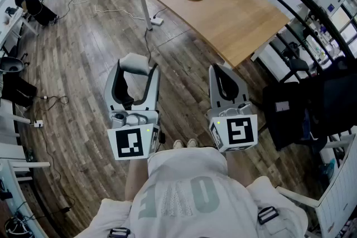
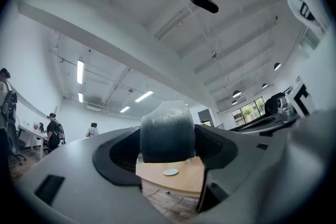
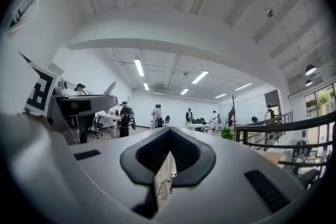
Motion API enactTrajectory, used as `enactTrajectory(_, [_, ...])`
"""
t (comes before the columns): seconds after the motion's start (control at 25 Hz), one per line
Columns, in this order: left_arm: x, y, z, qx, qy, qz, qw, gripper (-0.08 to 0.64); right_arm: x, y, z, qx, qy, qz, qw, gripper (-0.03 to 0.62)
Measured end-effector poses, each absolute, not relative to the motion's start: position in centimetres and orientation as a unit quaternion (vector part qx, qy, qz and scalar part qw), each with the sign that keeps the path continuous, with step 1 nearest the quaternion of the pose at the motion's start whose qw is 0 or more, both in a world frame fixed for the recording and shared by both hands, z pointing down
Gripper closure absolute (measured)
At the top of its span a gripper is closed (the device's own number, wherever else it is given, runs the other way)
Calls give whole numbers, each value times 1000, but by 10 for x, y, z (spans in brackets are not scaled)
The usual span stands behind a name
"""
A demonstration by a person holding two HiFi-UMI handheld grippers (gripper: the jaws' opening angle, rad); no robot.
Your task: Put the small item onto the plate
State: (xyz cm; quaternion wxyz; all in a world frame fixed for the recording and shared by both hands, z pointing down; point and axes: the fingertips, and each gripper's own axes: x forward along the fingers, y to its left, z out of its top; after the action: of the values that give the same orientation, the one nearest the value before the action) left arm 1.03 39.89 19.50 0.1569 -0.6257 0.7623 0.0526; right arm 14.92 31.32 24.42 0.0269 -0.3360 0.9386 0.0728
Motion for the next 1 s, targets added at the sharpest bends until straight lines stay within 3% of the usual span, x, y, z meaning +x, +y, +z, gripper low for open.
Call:
enactTrajectory(0.44, [20,381,200,-613,771,49,166,249,173,290,253,-327,941,87,10,577])
enactTrajectory(0.68, [9,373,209,-598,782,43,172,249,181,276,262,-321,944,50,51,577])
enactTrajectory(1.0, [-18,325,188,-593,771,78,219,249,162,239,267,-293,950,97,51,575])
